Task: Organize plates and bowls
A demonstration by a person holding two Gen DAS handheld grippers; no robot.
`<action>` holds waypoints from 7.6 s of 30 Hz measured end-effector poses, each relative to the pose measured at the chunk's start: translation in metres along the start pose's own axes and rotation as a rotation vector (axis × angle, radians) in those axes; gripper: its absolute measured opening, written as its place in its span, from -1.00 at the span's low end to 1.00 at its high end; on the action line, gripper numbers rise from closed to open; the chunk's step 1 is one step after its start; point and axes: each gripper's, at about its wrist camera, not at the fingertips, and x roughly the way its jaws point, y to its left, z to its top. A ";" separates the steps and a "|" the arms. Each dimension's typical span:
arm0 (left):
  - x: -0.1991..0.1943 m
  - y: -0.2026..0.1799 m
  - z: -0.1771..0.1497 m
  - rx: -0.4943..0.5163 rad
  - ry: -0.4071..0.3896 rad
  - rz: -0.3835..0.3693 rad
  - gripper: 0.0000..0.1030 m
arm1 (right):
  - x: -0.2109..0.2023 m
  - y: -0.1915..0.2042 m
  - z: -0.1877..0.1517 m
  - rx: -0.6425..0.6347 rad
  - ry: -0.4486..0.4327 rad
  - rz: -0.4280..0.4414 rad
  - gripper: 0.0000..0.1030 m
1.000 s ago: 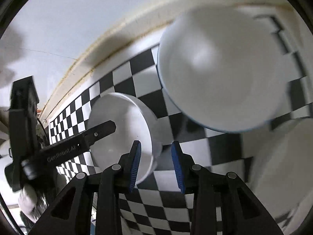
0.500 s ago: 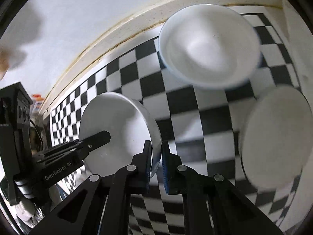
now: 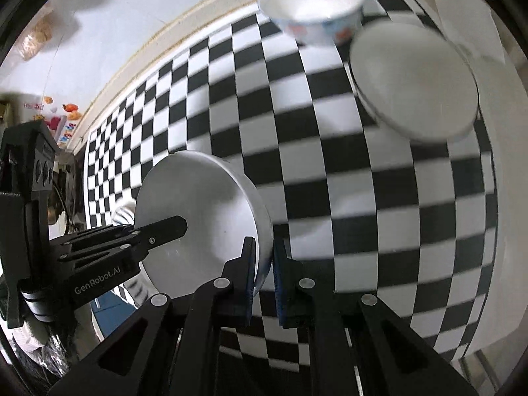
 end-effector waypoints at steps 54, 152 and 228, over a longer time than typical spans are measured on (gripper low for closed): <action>0.067 -0.171 0.146 0.159 0.008 -0.012 -0.54 | -0.039 -0.174 0.113 0.345 -0.119 -0.027 -0.12; 0.051 -0.086 0.263 0.053 0.011 0.027 -0.73 | -0.008 -0.107 0.248 0.248 -0.104 -0.041 -0.73; 0.009 -0.044 -0.032 0.132 0.003 0.120 -0.85 | -0.003 0.001 -0.036 0.008 0.036 -0.060 -0.76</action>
